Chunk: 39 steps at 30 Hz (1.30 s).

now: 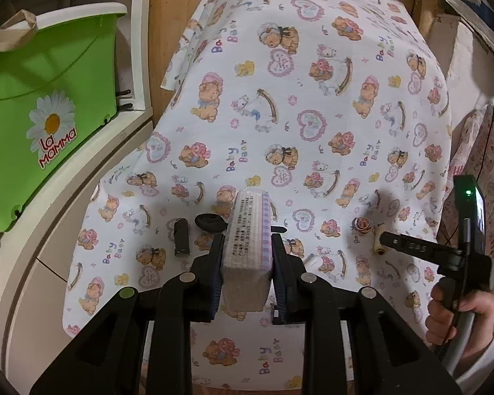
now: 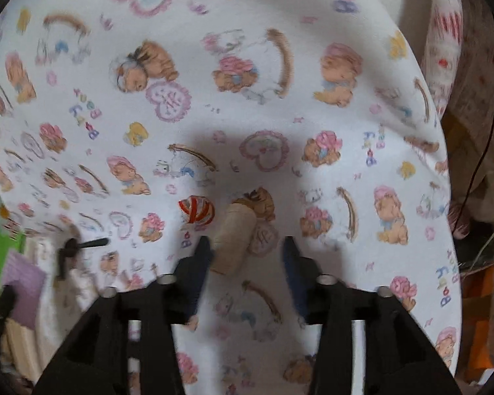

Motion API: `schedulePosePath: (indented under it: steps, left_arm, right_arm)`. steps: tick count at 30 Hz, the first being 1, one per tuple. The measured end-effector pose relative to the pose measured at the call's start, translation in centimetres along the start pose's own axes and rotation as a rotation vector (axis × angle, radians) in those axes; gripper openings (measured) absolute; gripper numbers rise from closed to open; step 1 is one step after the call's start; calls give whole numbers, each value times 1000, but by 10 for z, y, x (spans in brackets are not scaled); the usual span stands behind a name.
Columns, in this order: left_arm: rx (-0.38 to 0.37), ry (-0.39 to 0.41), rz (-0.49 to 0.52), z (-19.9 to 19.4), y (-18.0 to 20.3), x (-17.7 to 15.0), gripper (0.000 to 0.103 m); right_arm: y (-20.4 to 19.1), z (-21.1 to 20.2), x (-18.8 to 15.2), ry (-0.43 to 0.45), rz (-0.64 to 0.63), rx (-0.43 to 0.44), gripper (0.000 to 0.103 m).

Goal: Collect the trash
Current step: 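Grasp the beige thread spool with the right tool while the left tool holds the box, then carry the box and spool down over the pink basket with both tools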

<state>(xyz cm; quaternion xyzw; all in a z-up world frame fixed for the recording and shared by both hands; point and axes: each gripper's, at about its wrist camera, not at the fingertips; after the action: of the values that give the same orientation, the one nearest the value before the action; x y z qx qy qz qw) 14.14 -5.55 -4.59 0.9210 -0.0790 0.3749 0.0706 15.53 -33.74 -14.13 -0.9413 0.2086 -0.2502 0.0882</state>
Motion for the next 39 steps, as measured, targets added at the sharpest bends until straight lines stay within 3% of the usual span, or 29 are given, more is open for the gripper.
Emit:
schedulePosePath:
  steps: [4, 6, 8, 12, 19, 24, 29, 32, 39]
  left_arm:
    - [16, -3, 15, 3, 1, -2, 25]
    - [9, -9, 15, 5, 1, -3, 25]
    - [13, -10, 24, 6, 2, -3, 25]
    - [12, -13, 33, 6, 4, -5, 25]
    - [8, 1, 36, -2, 7, -7, 25]
    - [5, 13, 26, -11, 3, -8, 25]
    - [-16, 4, 17, -15, 1, -12, 25]
    - [5, 22, 41, -19, 4, -14, 25]
    - [-2, 15, 27, -21, -1, -15, 25]
  right_arm:
    - [-11, 7, -3, 15, -36, -13, 53]
    - [-13, 7, -3, 8, -34, 24, 33]
    - [-19, 5, -2, 5, -70, 45, 25]
    - [-31, 8, -8, -7, -149, 44, 25]
    - [-43, 8, -21, -13, -174, 45, 24]
    - [-40, -13, -34, -75, -170, 152, 24]
    - [-58, -26, -67, -148, -345, 99, 24]
    - [-61, -28, -84, -113, -417, 25, 24]
    - [-62, -15, -86, -106, -422, 16, 25]
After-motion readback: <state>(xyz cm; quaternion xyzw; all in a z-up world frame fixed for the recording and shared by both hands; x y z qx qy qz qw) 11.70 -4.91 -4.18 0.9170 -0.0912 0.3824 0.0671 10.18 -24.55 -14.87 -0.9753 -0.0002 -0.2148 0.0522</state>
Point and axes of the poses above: each gripper's, at about its wrist camera, not at the fingertips, and z roughly the way its jaws point, y to its right, x to its top, and after that the axes turned 3 degrees about x, right-handed
